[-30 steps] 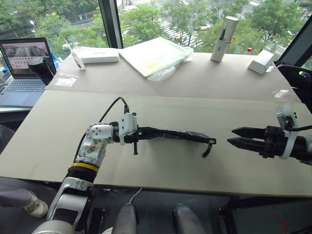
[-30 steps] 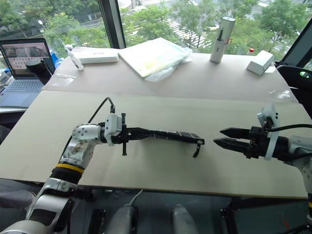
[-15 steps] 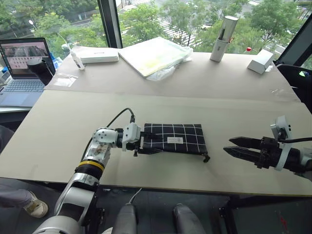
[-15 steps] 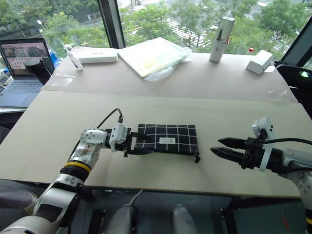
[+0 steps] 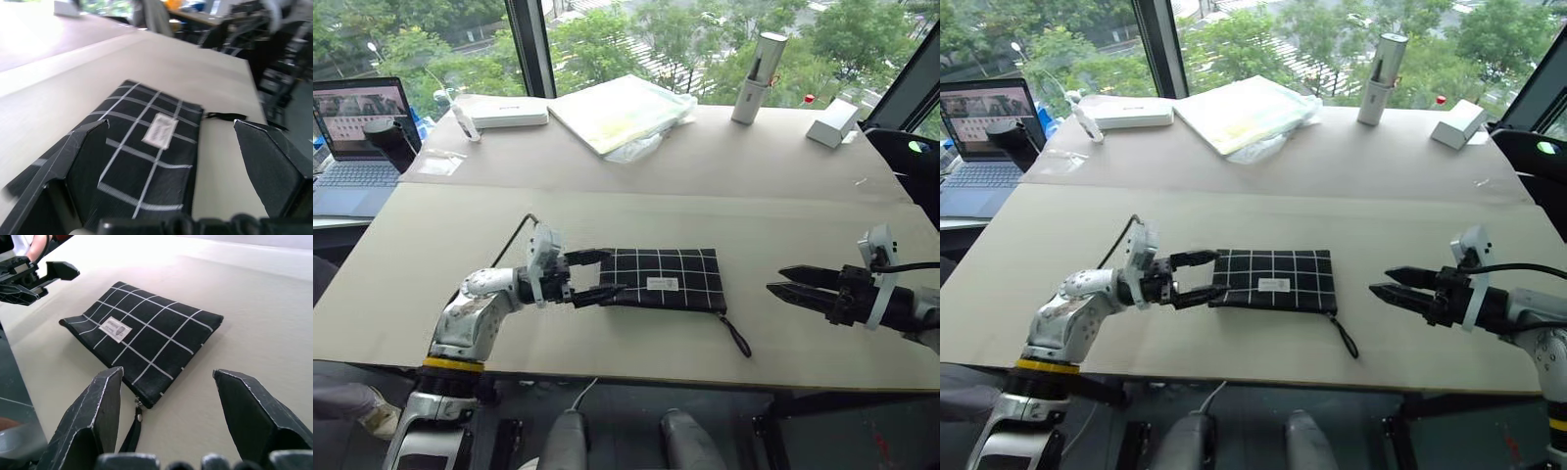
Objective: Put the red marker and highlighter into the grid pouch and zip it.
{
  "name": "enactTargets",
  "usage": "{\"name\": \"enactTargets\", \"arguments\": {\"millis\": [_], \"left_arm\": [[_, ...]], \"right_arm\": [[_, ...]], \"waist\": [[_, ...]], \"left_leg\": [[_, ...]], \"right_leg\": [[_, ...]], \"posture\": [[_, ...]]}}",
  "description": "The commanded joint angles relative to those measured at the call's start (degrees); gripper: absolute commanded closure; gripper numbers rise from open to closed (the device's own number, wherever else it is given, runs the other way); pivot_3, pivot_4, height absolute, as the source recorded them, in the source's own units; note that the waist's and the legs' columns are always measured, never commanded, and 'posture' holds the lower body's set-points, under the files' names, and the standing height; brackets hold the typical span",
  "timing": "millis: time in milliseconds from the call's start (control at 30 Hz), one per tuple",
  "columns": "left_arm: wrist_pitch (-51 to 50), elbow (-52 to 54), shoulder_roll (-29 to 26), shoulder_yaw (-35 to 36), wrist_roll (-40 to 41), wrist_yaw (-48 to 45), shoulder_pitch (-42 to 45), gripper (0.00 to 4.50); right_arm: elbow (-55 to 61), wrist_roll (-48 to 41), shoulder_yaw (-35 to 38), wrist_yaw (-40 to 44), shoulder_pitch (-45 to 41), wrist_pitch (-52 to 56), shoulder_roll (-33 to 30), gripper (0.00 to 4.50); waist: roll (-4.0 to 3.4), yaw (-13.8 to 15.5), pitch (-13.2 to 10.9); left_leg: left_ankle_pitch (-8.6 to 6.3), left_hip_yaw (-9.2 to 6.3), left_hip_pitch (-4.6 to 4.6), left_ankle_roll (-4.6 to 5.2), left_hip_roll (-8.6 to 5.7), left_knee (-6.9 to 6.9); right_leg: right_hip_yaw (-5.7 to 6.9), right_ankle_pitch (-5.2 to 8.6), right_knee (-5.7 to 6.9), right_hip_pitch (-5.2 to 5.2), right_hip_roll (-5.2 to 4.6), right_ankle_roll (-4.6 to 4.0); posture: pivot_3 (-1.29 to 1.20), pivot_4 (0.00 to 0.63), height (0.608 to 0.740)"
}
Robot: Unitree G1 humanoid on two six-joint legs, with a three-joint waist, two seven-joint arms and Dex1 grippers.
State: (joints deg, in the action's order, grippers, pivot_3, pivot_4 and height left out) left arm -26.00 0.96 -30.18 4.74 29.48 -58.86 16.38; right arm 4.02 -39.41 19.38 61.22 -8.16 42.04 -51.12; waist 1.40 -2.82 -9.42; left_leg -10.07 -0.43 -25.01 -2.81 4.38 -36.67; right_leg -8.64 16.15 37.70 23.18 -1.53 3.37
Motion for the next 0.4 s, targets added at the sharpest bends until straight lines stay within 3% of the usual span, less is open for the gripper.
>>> {"name": "enactTargets", "arguments": {"millis": [33,400], "left_arm": [[-5.0,6.8,-0.7,7.4,4.8,6.9,-3.5,0.09],[-6.0,10.7,2.1,12.7,7.1,16.8,-8.5,0.09]], "right_arm": [[-2.8,1.2,-1.1,0.9,-2.2,-2.8,0.8,1.21],[-10.1,4.1,-5.0,1.8,-8.1,-5.3,3.0,1.21]], "waist": [[0.01,0.2,0.0],[0.01,0.5,0.0]], "left_leg": [[0.0,0.0,0.0,0.0,0.0,0.0],[0.01,0.01,-0.01,-0.02,-0.03,-0.06]], "right_leg": [[0.01,0.0,0.01,0.02,0.0,0.0],[0.0,-0.01,-0.02,-0.04,-0.02,-0.01]], "posture": [[0.0,0.15,0.739],[0.0,0.15,0.739]]}}
